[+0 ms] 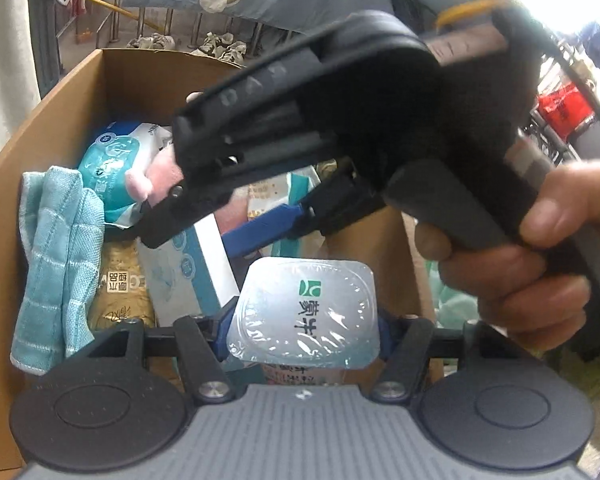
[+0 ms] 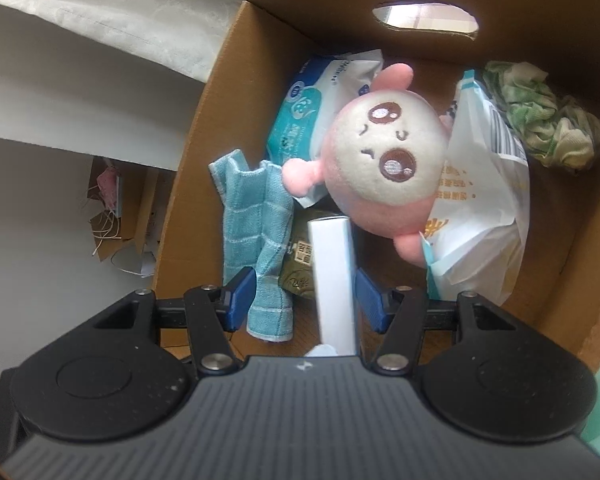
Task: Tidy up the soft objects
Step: 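Carry yogurt cup and blue box into the cardboard box and open both grippers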
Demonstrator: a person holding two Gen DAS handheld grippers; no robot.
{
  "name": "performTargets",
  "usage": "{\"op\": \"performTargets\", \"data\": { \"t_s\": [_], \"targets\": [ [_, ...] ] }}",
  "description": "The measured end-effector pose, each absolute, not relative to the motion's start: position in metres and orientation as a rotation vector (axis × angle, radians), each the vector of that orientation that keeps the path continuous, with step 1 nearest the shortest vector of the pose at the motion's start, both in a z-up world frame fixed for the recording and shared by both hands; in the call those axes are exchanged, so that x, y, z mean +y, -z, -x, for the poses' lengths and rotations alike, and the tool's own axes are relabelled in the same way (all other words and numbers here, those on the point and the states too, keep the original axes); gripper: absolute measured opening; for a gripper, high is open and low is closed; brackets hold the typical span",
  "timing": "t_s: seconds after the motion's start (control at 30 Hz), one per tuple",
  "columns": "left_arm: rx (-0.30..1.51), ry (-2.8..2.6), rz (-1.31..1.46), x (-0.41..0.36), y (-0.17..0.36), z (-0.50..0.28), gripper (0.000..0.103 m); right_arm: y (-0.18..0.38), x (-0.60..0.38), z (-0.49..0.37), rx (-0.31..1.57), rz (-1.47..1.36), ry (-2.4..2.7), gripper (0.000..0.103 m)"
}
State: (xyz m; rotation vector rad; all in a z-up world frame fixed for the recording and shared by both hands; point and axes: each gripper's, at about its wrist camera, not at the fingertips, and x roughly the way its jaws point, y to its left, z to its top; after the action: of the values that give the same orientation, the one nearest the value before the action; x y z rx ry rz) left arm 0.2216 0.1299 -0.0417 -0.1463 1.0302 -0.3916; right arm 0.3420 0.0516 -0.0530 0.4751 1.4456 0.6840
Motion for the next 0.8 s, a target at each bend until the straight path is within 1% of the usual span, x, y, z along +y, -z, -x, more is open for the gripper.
{"op": "performTargets", "data": {
  "t_s": [0.37,0.47,0.67,0.73,0.8],
  "targets": [
    [1.077,0.392,0.119,0.111,0.055,-0.230,0.064,0.054,0.055,-0.343,1.459,-0.462,-0.685,0.057],
    [1.044,0.396,0.124,0.115,0.049,-0.228,0.064,0.054,0.053,-0.342,1.459,-0.470,-0.683,0.057],
    [1.007,0.376,0.114,0.127,0.033,-0.217,0.067,0.046,0.050,-0.343,1.427,-0.470,-0.680,0.057],
    [0.995,0.353,0.118,0.134,0.028,-0.212,0.072,0.043,0.049,-0.341,1.420,-0.472,-0.678,0.058],
    [0.984,0.334,0.128,0.141,0.021,-0.208,0.073,0.038,0.047,-0.338,1.409,-0.467,-0.672,0.060]
  ]
}}
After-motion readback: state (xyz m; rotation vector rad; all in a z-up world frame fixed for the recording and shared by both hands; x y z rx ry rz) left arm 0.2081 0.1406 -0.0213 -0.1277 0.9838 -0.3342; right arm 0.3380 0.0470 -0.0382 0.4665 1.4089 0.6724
